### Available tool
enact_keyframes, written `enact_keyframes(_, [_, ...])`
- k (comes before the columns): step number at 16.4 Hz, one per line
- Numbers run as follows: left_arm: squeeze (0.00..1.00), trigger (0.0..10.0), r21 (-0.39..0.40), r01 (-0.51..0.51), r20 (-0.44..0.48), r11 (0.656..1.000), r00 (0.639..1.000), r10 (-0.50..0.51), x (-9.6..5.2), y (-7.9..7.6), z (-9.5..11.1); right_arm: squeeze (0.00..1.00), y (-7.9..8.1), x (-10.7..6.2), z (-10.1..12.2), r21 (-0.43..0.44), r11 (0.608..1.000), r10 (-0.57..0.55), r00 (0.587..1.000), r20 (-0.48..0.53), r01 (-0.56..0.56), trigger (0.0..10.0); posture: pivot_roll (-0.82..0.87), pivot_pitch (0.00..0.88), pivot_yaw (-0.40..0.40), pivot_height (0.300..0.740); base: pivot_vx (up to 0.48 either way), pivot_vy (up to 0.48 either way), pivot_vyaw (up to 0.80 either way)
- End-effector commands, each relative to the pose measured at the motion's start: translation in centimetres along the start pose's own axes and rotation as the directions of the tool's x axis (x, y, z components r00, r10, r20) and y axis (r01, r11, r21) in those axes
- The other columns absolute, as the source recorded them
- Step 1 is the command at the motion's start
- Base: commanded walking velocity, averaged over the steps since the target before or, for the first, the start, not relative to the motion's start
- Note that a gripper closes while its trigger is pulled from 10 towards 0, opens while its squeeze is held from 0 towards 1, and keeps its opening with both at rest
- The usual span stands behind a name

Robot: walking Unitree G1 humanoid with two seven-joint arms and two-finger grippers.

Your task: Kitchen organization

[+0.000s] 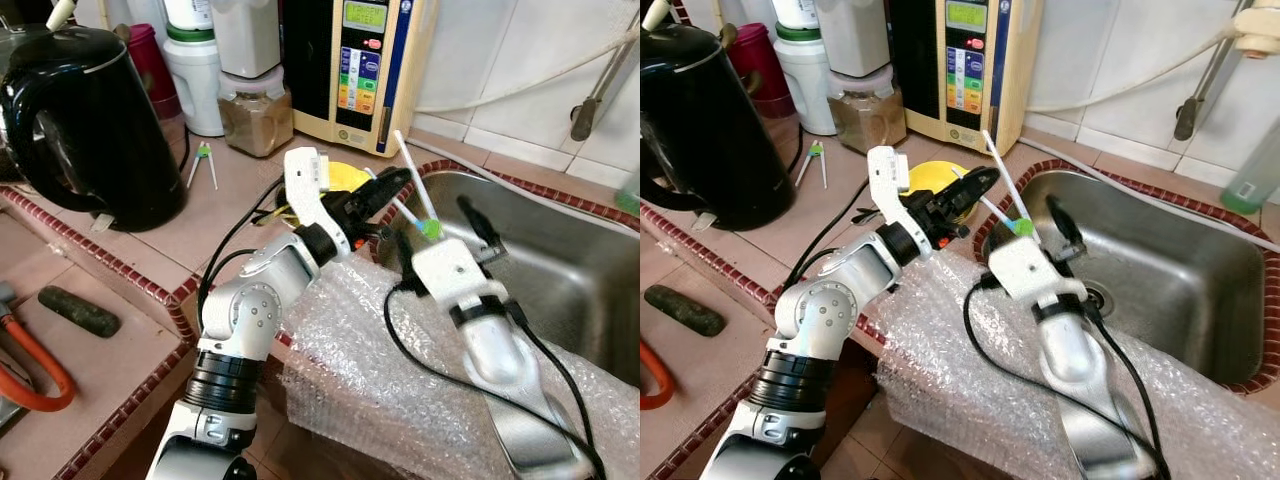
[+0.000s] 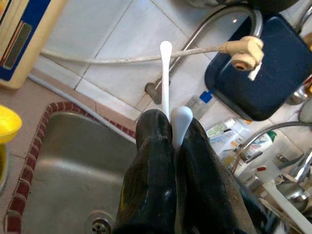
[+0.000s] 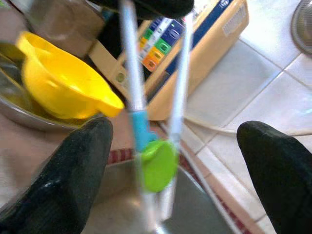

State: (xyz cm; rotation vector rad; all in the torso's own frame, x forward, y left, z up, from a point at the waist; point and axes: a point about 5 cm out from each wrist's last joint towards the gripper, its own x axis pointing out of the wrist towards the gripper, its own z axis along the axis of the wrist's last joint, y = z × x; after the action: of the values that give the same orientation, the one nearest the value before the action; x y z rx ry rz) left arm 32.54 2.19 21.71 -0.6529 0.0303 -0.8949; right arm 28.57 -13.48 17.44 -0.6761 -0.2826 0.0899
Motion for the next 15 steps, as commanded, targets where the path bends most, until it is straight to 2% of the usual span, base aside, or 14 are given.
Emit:
enact_keyframes(1, [0.00,0.0,-0.019,0.009,-0.011,1.000,1.000,-0.009,0.5,-0.5,-0.3,0.00,0.2,0.2,-0.1,-0.021,1.000,0.003,1.000,0.002,-0.003,10.0,-0.15,0.044,0.047,0.740,0.000,0.000,0.00])
enact_keyframes(2, [0.00,0.0,-0.030,0.012,-0.014,0.999,1.000,-0.013,0.5,-0.6,-0.4,0.00,0.4,0.7,-0.2,-0.026,0.999,-0.021,1.000,0.000,0.021,9.1,-0.16,0.046,0.051,0.740,0.000,0.000,0.00])
enact_keyframes(3, [0.00,0.0,-0.027,0.010,-0.019,1.000,1.000,-0.010,0.6,-0.6,-0.5,0.00,0.7,1.1,-0.2,-0.020,1.000,-0.019,1.000,0.005,0.019,0.0,-0.16,0.048,0.053,0.740,0.000,0.000,0.00])
enact_keyframes(7, [0.00,0.0,-0.026,-0.001,-0.018,1.000,1.000,0.000,0.5,-0.5,-0.4,0.00,2.0,1.3,-1.3,-0.025,1.000,0.017,0.998,-0.061,-0.019,0.0,-0.15,0.052,0.048,0.740,0.000,0.000,0.00])
enact_keyframes(15, [0.00,0.0,-0.015,-0.051,-0.024,0.999,0.998,0.051,0.5,0.1,-0.5,0.00,1.8,1.3,-2.4,-0.094,0.996,-0.013,0.993,-0.115,0.002,0.0,-0.14,0.054,0.045,0.740,0.000,0.000,0.00])
